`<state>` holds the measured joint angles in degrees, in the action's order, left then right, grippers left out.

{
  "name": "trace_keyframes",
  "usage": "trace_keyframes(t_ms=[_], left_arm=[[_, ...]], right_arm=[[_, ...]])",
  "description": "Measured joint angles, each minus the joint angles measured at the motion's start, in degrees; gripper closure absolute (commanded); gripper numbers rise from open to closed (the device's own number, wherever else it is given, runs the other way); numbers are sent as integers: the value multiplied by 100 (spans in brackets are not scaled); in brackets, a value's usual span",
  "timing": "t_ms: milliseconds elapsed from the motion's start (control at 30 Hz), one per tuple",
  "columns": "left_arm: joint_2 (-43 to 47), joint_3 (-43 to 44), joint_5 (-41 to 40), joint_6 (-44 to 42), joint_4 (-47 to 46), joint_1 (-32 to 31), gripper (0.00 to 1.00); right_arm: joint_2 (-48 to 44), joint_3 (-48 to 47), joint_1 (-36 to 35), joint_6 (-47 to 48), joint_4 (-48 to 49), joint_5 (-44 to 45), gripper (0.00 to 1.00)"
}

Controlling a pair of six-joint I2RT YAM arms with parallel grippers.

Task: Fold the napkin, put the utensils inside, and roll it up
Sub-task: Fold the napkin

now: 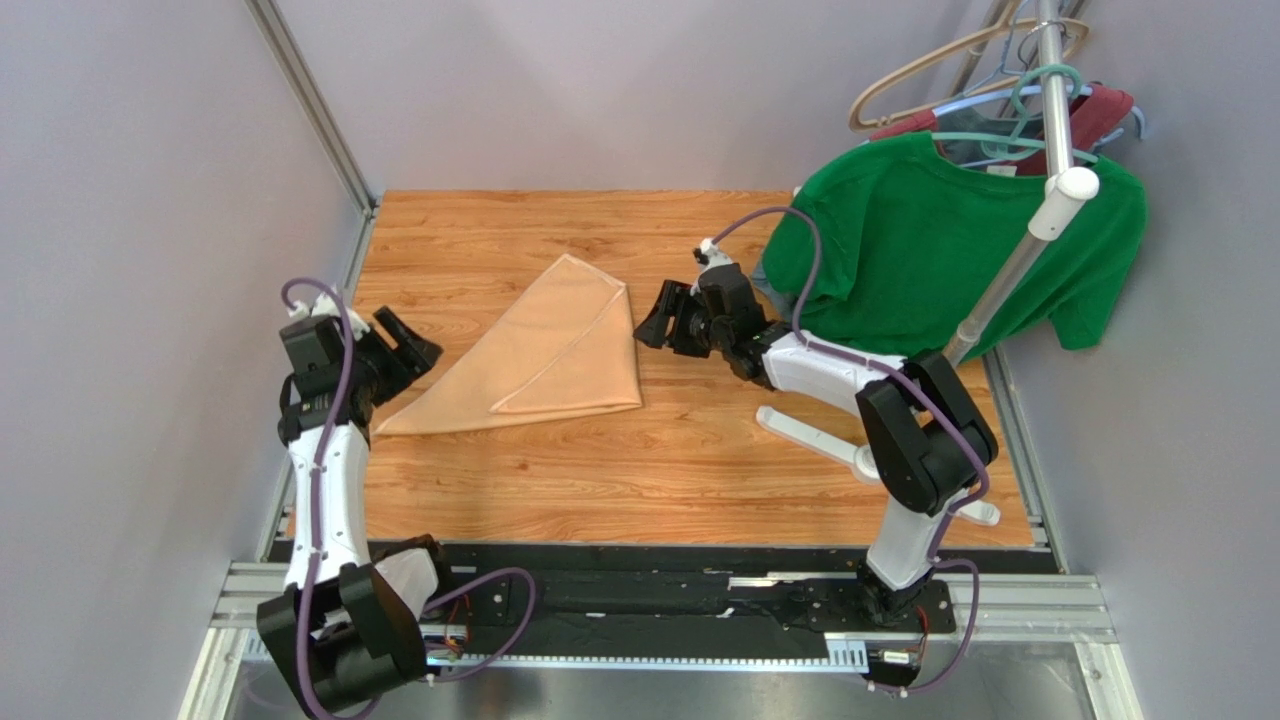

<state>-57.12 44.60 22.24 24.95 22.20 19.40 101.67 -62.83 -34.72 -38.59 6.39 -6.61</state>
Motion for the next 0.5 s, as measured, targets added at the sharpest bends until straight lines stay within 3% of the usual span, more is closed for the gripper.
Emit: trace_keyframes(t_ms=[133, 300, 500], left_arm=[[470, -566, -74, 339, 240, 273, 20], [1259, -643, -289, 479, 422, 378, 18], [1379, -791, -164, 566, 527, 1139, 17]], right_arm=[[197, 35, 179, 153, -153, -769, 37], [350, 297, 138, 184, -72, -1530, 37], [645, 326, 116, 203, 81, -1945, 38]])
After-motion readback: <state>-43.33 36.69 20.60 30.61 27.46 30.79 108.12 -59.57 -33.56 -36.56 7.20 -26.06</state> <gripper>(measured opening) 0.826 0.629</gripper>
